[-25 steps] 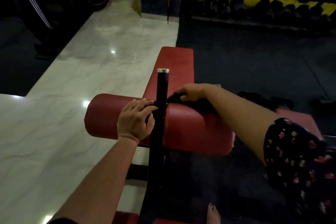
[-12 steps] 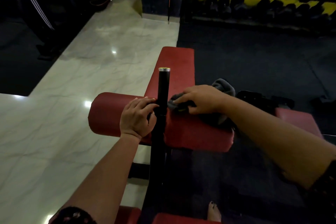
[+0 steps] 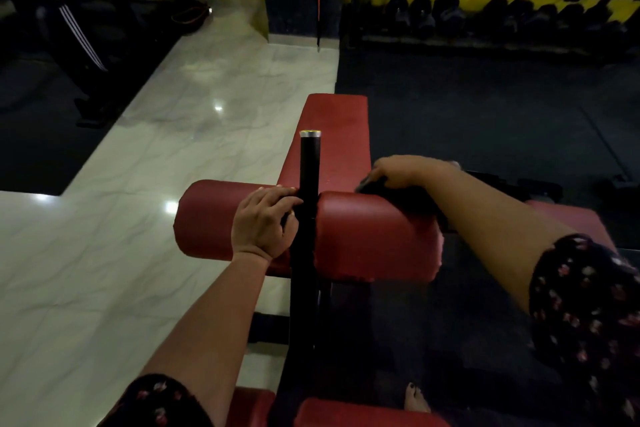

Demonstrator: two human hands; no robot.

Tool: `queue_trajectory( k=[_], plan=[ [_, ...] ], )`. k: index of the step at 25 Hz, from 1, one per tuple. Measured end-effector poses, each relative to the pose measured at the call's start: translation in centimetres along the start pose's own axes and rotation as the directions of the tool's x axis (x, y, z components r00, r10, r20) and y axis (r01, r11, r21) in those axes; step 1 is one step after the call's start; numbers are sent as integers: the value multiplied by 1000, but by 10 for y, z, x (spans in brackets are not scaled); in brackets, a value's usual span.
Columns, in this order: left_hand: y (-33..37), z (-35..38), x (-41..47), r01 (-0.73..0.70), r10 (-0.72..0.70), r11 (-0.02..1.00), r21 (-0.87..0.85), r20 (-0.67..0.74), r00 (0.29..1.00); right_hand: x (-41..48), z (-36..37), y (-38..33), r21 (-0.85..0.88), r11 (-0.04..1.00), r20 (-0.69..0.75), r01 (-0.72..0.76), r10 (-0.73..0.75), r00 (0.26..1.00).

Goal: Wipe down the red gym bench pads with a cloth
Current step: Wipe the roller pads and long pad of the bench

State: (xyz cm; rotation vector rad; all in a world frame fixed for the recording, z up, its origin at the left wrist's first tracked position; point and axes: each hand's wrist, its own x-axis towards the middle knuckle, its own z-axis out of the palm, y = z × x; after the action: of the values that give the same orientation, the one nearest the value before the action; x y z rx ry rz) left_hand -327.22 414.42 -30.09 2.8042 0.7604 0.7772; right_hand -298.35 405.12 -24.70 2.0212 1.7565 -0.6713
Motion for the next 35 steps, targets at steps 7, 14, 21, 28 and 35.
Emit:
queue_trajectory(
  k=[7,14,21,28,35],
  plan=[
    [-7,8,-2,-24,24,1000,1,3,1000,-75,91,39,956,286,-104,-64,534,839],
    [-2,7,-1,-28,28,1000,-6,-30,999,-112,198,-83,941,-173,2,290,862,507],
    [-4,7,-7,-53,52,999,1,56,997,-87,160,-159,416,-749,516,516,661,545],
    [-45,-7,-47,6,-20,991,133,102,995,-81,122,-251,787,-590,200,182,523,829],
    [-100,-19,-64,35,-36,984,174,1,999,-100,69,-248,558,826,-557,80,302,774]
  ],
)
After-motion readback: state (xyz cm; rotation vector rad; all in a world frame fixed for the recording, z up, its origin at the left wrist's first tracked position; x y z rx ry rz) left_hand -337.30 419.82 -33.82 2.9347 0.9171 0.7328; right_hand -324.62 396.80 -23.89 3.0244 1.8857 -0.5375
